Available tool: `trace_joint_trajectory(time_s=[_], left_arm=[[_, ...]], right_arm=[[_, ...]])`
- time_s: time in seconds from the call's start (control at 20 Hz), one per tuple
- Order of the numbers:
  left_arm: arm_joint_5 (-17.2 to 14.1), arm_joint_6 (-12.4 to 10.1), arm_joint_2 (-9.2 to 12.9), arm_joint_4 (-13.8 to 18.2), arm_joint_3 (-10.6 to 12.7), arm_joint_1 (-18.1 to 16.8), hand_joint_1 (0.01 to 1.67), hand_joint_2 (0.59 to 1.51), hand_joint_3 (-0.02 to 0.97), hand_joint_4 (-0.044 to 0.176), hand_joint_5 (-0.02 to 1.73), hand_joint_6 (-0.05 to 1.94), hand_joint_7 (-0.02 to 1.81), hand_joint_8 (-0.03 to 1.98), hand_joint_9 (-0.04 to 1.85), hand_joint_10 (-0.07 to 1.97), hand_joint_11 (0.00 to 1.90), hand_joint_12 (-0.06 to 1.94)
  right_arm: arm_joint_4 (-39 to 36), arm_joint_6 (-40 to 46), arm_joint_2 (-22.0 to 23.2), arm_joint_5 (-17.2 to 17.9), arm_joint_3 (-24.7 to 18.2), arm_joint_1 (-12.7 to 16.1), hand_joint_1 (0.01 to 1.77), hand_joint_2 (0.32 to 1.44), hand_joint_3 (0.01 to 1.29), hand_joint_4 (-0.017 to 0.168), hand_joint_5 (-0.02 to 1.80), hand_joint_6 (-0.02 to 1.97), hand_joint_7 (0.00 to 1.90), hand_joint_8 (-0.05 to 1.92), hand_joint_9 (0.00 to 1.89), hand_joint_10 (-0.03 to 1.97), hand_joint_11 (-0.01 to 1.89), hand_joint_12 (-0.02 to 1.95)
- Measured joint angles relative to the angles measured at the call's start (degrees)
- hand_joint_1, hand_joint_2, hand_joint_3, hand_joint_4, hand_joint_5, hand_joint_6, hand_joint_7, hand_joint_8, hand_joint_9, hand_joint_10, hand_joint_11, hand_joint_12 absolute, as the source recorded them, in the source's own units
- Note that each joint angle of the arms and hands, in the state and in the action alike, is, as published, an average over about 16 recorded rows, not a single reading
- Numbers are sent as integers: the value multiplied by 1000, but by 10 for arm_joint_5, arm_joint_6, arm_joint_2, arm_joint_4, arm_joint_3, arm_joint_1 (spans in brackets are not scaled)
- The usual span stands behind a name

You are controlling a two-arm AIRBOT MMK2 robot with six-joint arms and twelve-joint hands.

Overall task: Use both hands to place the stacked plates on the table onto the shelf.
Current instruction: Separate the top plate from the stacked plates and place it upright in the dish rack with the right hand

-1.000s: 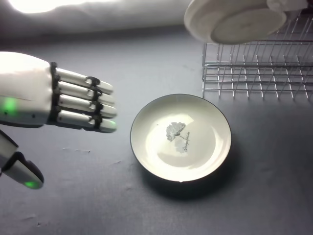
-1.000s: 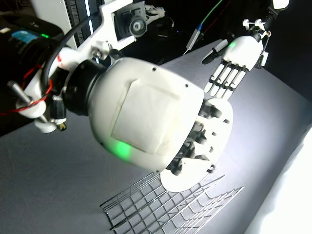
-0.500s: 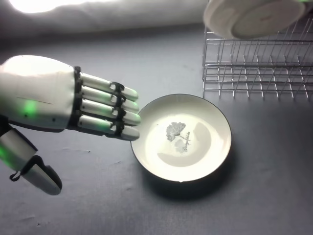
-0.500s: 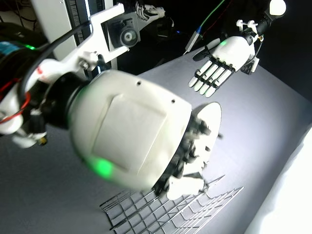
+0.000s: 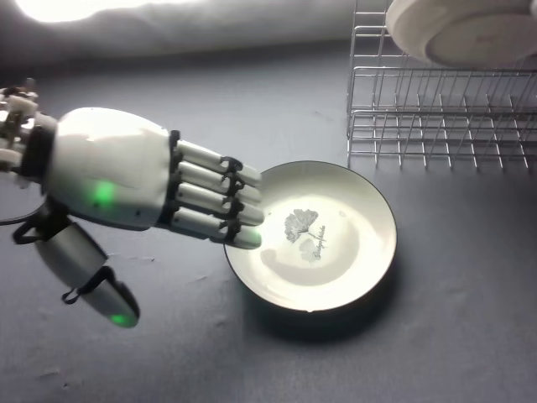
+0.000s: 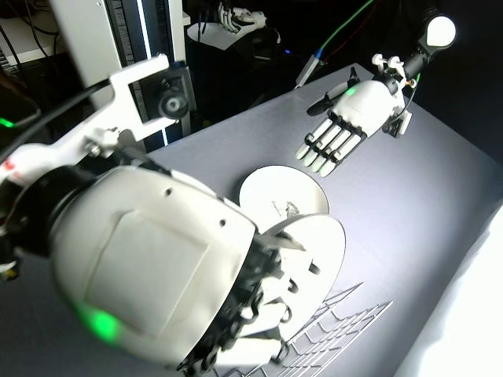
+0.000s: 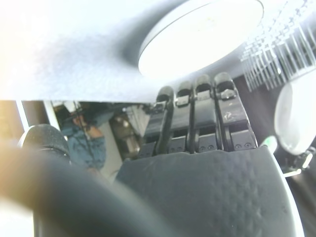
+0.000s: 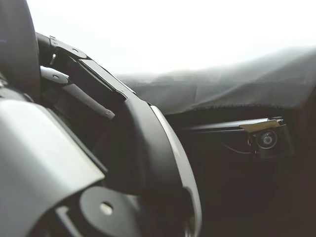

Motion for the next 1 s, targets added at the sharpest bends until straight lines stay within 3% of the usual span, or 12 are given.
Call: trace_joint_trajectory(time_s=[0.5,1.0], left_arm=[[17,-6,-57,34,45,-9,22,1065,20,2,21,12,17,-10,16,7,15,7],[23,-8,-82,55,70,-5,21,1069,20,2,21,11,14,-10,17,7,15,6]], right_arm=[[-81,-7,-17,22,53,-31,1367,1026,14,-5,914,969,1076,804,880,1199,539,1216],[-165,-10,-39,29,75,-50,1364,1028,14,-9,910,947,1084,795,882,1178,551,1191]])
